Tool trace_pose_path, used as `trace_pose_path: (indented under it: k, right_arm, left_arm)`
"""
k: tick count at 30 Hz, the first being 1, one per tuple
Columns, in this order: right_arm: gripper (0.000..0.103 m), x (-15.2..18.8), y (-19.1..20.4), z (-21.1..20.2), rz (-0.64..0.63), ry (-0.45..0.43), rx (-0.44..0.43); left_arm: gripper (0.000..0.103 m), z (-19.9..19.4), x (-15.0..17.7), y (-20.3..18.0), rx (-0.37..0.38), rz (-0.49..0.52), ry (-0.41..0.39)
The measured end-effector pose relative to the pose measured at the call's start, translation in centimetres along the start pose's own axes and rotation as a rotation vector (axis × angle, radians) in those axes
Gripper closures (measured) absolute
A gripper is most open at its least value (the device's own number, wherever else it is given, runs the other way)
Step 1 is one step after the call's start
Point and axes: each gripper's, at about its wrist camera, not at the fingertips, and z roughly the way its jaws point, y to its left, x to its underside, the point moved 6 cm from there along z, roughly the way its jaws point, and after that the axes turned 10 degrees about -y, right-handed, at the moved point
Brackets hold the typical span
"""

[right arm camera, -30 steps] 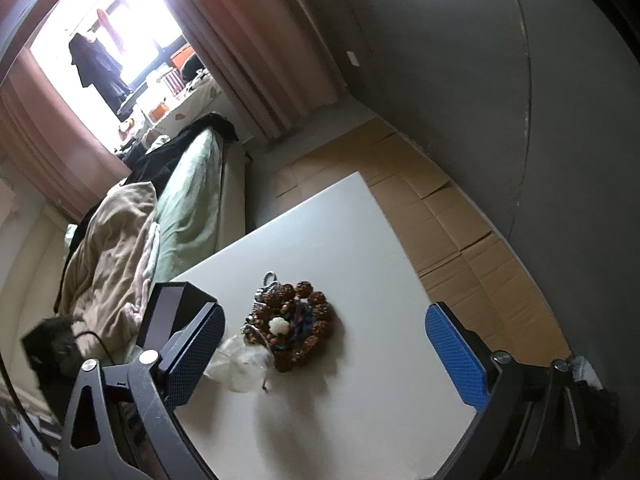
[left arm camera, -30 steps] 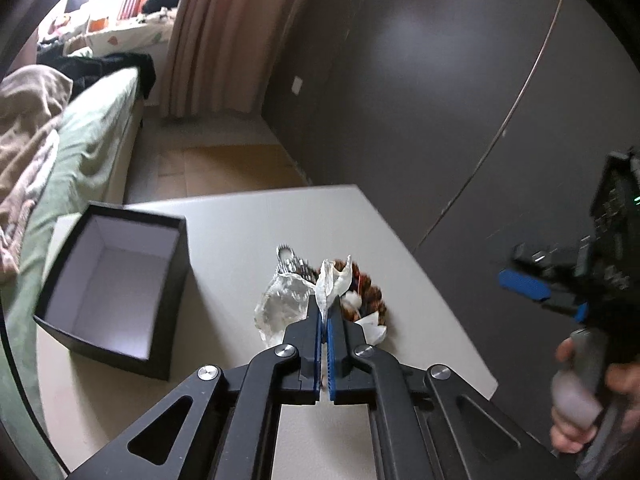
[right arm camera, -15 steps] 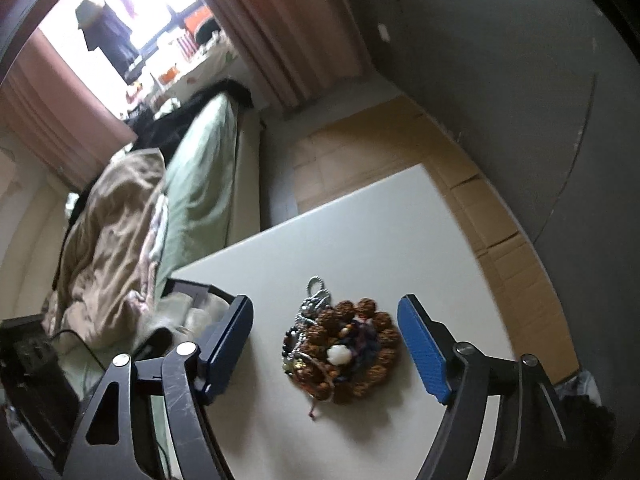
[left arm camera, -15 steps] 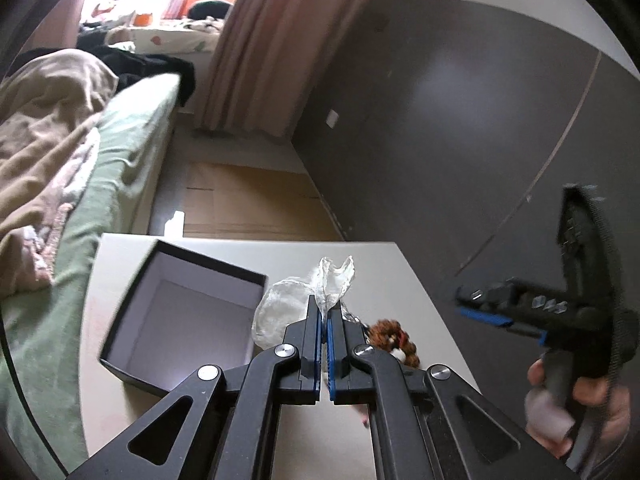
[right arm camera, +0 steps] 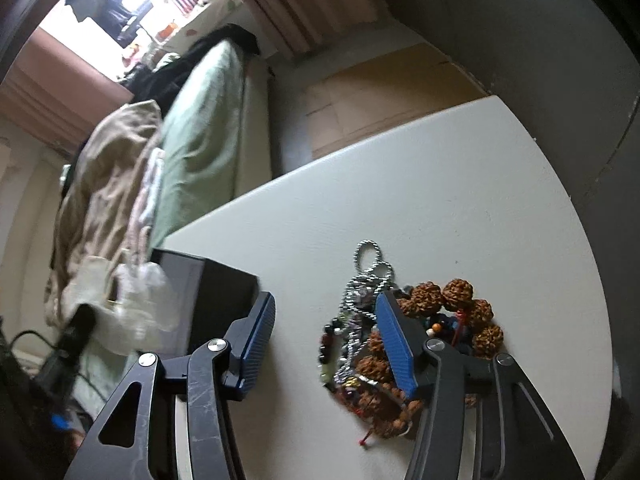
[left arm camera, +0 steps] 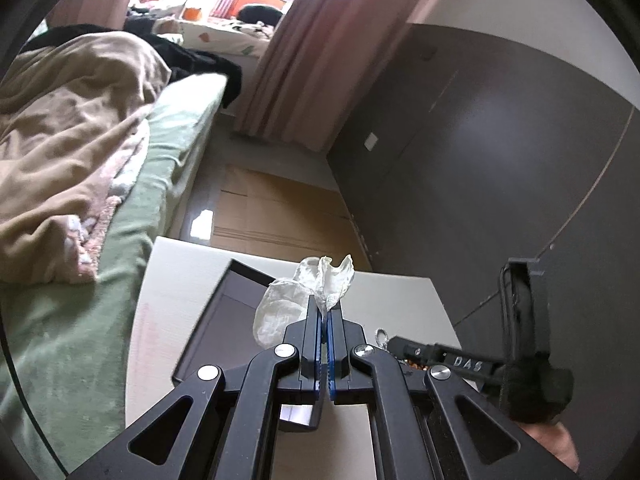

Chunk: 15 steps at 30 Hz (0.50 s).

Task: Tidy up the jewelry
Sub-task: 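Lift the tissue with the left tool while the right tool grasps the silver chain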

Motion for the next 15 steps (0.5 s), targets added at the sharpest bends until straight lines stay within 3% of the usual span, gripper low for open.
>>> trace_pose_path:
  k: [3, 7, 12, 15]
  right_arm:
    - [0.050, 0.0, 0.1, 0.5, -0.019, 0.003, 0.021]
    - [0.065, 0.2, 0.5, 1.8, -0.062, 0.024, 0.058]
    - [0.068, 0.4, 0.9, 2.6, -0.151, 0.020, 0.154]
    - [0.077, 0.8, 0.8, 3.5, -0.184, 0.041, 0.191]
  left_arm:
    - [0.102, -0.3, -0.4, 0.5, -0.005, -0.009, -0.009]
    - [0.102, -0.8, -0.7, 0.9, -0.012, -0.017, -0.016]
    - [0.102, -1.0, -1.1, 1.5, -0.021, -0.029, -0.023]
    - [0.102, -1.3, -1.1, 1.5, -0.025, -0.032, -0.025]
